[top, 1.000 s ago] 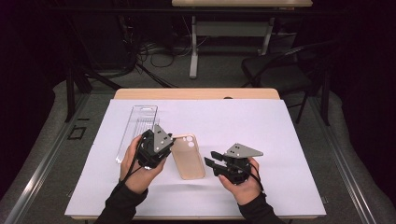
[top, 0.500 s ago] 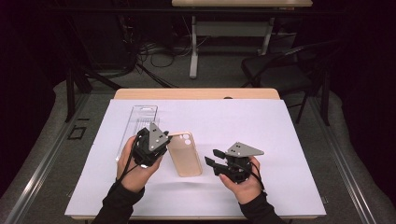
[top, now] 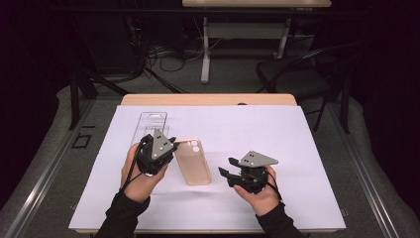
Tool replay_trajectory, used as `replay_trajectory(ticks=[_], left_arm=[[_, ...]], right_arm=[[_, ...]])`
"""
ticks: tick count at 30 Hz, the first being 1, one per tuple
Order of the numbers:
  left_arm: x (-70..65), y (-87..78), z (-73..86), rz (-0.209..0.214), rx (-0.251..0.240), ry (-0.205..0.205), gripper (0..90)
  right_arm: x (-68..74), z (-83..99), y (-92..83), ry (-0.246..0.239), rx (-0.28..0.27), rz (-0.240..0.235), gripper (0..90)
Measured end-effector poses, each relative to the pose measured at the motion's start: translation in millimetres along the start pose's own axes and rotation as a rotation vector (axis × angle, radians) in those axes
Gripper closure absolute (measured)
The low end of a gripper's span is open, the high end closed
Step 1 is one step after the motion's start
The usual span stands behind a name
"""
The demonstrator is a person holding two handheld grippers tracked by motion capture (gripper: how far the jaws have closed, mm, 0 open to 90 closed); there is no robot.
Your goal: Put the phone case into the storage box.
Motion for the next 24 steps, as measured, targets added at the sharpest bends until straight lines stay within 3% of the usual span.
replay_trajectory(ticks=[4, 9, 16, 24], left_arm=[[3.8, -0.2, 1.6, -0.005, -0.015, -0.006, 79.9], [6.4, -1.2, 2.5, -0.010, -0.026, -0.011, 79.9], [10.4, -0.6, 4.6, -0.017, -0.039, -0.009, 79.9], [14.0, -1.7, 6.5, -0.031, -0.063, -0.012, 79.9]], right_arm=[[-1.4, 2.1, -3.0, 0.004, 0.013, -0.007, 51.3], [-7.1, 5.0, -10.4, -0.022, 0.005, 0.019, 49.3], [-18.9, 12.5, -23.1, -0.023, 0.008, 0.046, 44.1], [-26.1, 18.8, -41.2, -0.050, -0.043, 0.074, 35.5]])
Point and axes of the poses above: each handheld gripper's, and its own axes: y roughly forward along the jaws, z roughly out of its underside, x roughly to its left, the point moved 3 cm from there along y, roughly forward along the jaws, and after that the axes turned 9 degrees about -z, right-handed, at the moved point
